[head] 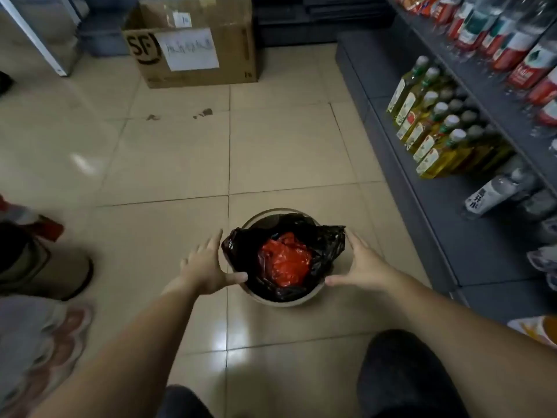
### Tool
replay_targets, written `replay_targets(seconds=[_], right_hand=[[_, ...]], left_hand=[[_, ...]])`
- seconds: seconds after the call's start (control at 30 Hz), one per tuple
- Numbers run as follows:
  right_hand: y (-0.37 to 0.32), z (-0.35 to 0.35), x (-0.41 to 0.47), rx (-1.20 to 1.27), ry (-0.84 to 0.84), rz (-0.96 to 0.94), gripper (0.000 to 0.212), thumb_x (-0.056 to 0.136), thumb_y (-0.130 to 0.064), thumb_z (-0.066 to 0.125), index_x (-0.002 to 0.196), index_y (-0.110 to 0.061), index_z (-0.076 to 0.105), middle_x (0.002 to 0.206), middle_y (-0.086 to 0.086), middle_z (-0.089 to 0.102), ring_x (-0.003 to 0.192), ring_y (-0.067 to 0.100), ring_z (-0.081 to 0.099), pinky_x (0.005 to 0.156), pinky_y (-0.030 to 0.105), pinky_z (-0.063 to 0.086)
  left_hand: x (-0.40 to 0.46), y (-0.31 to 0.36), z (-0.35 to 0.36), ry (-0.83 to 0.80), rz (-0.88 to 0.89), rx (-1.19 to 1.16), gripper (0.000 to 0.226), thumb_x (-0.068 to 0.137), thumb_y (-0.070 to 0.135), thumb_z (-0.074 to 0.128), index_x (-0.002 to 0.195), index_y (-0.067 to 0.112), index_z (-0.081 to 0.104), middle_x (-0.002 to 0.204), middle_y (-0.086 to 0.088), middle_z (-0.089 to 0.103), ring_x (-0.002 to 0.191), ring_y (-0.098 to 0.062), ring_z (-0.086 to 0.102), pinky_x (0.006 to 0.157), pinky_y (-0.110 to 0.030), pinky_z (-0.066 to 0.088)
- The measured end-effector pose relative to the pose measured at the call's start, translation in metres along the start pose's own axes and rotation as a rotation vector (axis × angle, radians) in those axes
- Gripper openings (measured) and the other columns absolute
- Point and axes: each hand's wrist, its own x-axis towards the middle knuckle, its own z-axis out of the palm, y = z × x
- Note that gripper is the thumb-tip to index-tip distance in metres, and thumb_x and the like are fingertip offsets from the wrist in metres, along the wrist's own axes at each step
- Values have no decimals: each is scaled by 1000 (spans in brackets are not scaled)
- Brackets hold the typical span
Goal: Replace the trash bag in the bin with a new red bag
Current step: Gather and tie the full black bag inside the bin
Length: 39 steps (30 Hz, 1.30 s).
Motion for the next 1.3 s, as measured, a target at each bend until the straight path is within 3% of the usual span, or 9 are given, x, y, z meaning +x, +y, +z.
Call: replay_targets(seconds=[0.17,0.33,0.5,0.6,0.73,0.8,0.97,1.13,1.3], right_hand=[[12,31,46,219,63,-192,143,37,-68,89,152,-41,8,163,-12,12,147,9,15,120,49,17],[-8,44,65,40,167,-305,102,65,-70,71,150,-37,24,161,-18,14,144,6,17,114,49,11],[-30,56,72,97,277,-370,40,84,-37,70,123,-33,61,146,-19,44,134,4,38,110,38,17],[-37,62,74,281,271,-309,27,92,-26,63,119,-26,67,119,-18,63,112,2,58,104,31,41],[-52,70,72,462,281,-181,20,99,-25,50,86,-28,64,70,-6,73,72,7,68,79,30,51],[-55,76,77,525,270,-141,21,98,-28,49,85,-30,65,63,-8,68,65,11,64,79,35,51],[-58,84,73,974,26,-233,33,84,-38,68,107,-15,72,104,7,75,100,23,70,90,42,54],[-58,91,73,748,183,-194,14,78,-25,78,92,-22,76,86,2,78,86,22,74,86,48,57],[-60,85,72,796,213,-99,4,86,-26,73,88,-27,76,85,-3,78,84,16,74,83,44,59]], left_hand=[[44,-15,36,35,216,-213,144,38,89,72,154,48,-2,166,4,17,152,-31,13,116,-66,17],[59,15,50,101,359,-368,74,68,73,67,132,69,31,162,8,24,150,-25,15,118,-62,18],[65,51,57,204,422,-466,20,93,14,64,108,25,70,137,4,56,133,-19,43,116,-49,31],[55,66,55,168,365,-679,20,100,12,52,106,22,68,104,6,71,101,-7,65,94,-30,51],[44,78,59,142,285,-751,24,100,3,42,99,18,61,80,3,66,73,-5,61,66,-11,47],[45,79,64,135,302,-718,18,98,4,44,96,17,56,83,3,64,74,-6,58,68,-19,47],[46,84,70,113,316,-693,8,96,4,46,103,7,44,90,-7,63,80,-16,59,65,-23,48],[41,87,70,77,340,-671,20,97,12,49,114,11,39,97,6,64,88,-4,64,68,-9,49],[40,69,65,-33,316,-506,52,80,47,63,128,37,44,119,12,64,119,-18,56,106,-42,43]])
